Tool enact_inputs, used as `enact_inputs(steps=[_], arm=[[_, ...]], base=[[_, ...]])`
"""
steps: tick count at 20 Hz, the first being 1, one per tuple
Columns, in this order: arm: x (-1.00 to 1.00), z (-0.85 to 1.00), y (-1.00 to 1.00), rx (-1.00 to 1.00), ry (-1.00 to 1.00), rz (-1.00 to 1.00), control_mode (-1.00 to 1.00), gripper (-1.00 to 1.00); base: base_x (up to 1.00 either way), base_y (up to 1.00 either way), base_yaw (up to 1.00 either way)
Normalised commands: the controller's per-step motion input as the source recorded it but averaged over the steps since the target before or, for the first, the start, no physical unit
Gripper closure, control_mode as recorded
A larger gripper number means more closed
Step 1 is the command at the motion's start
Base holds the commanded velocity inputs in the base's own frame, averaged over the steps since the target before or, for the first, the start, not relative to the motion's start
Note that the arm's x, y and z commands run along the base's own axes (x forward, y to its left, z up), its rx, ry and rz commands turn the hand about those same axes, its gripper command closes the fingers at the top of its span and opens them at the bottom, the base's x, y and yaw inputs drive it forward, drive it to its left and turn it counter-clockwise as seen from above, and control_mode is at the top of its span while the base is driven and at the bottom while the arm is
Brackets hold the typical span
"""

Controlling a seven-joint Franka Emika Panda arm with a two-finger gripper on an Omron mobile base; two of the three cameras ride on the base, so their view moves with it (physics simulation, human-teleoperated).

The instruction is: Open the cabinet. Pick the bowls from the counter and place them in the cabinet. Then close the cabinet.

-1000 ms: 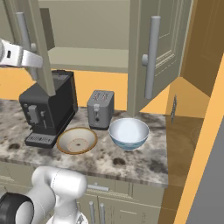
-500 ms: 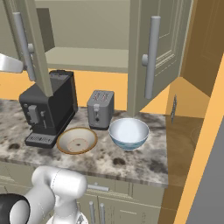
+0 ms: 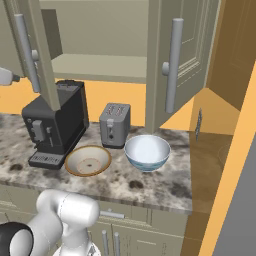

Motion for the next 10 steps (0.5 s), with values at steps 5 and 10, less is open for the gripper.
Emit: enact_inputs(steps=[5, 10], arm=[[-0.07, 0.04, -0.41, 0.05, 0.00, 0.00, -1.00, -1.00], [0.00, 0.00, -0.58, 0.09, -0.02, 0.00, -1.00, -1.00]], base=[[0.00, 0.00, 0.00], [0.00, 0.00, 0.00]])
